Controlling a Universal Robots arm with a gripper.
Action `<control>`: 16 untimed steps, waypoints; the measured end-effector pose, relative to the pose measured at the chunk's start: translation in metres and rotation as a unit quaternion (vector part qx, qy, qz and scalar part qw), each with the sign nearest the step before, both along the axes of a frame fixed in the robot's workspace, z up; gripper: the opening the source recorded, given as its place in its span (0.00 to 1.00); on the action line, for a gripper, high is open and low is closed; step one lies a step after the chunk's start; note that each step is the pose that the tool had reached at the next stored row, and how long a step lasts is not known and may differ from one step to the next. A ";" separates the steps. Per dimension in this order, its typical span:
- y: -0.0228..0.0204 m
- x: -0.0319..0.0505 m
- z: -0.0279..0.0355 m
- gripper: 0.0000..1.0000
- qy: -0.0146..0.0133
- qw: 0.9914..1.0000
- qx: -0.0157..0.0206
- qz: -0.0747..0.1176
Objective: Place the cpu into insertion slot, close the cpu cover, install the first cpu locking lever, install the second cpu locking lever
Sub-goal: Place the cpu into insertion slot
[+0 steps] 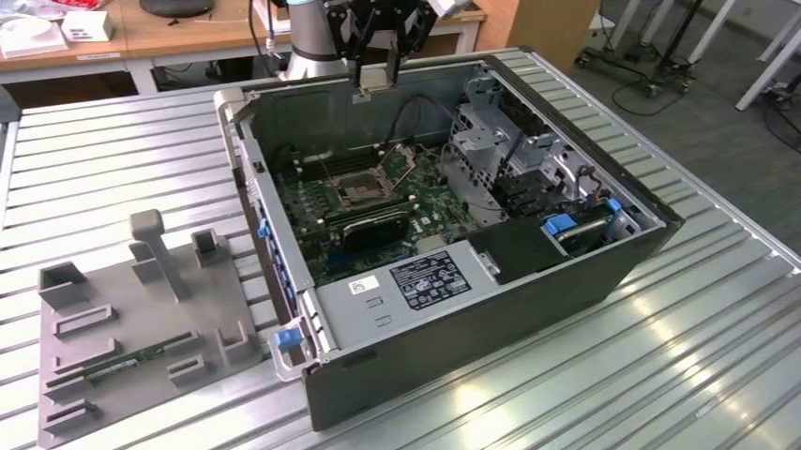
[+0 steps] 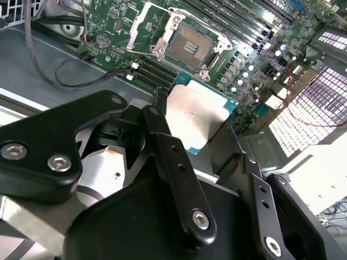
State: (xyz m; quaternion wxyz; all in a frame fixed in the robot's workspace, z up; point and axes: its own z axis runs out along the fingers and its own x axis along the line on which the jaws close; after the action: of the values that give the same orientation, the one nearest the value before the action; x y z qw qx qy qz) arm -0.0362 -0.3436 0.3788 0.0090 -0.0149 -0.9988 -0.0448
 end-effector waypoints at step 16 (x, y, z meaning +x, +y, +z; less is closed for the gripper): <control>0.0000 0.0000 -0.0027 0.54 0.000 0.990 0.000 -0.138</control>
State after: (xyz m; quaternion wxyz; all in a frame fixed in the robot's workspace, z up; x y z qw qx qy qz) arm -0.0362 -0.3436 0.3760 0.0028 -0.1522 -0.9873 -0.0456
